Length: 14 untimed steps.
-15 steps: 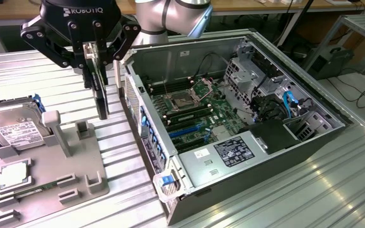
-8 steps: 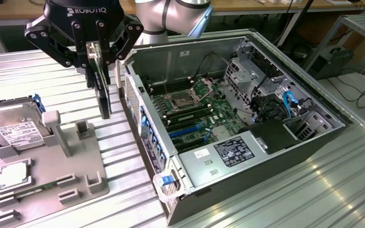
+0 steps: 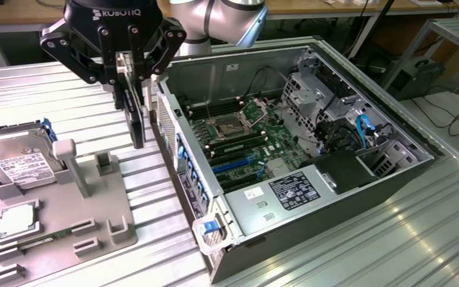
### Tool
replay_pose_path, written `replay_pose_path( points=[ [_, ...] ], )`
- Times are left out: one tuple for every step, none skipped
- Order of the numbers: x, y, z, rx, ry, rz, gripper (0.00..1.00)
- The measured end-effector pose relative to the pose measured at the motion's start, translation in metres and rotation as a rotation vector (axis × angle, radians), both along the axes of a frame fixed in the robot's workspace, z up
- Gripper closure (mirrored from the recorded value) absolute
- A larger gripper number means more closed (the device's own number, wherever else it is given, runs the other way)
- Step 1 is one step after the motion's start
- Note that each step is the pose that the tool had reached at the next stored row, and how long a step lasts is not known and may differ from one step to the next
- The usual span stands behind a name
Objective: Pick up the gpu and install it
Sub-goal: 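Pick up the gpu and move the gpu toward the slot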
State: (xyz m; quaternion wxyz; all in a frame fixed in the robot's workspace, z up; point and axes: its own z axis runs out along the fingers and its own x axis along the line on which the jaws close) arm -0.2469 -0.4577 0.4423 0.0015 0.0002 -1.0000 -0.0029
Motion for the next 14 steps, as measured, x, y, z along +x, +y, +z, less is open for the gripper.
replay_pose_path(
  points=[
    [0.0007, 0.0, 0.0, 0.0, 0.0, 0.0, 0.73],
    [0.0015, 0.0, 0.0, 0.0, 0.0, 0.0, 0.73],
    [0.0023, 0.0, 0.0, 0.0, 0.0, 0.0, 0.73],
    [0.0034, 0.0, 0.0, 0.0, 0.0, 0.0, 0.73],
    [0.0046, 0.0, 0.0, 0.0, 0.0, 0.0, 0.73],
    [0.0055, 0.0, 0.0, 0.0, 0.0, 0.0, 0.73],
    [0.0062, 0.0, 0.0, 0.0001, -0.0001, 0.0, 0.73],
    [0.007, 0.0, 0.0, 0.0, 0.0, 0.0, 0.73],
    [0.0077, 0.0, 0.0, 0.0, 0.0, 0.0, 0.73],
    [0.0083, 0.0, 0.0, 0.0001, 0.0, 0.0, 0.73],
    [0.0089, 0.0, 0.0, 0.0, 0.0, 0.0, 0.73],
    [0.0095, 0.0, 0.0, 0.0, 0.0, 0.0, 0.73],
    [0.01, 0.0, 0.0, 0.0, 0.0, 0.0, 0.73],
    [0.0106, 0.0, 0.0, 0.0, 0.0, 0.0, 0.73]
  ],
)
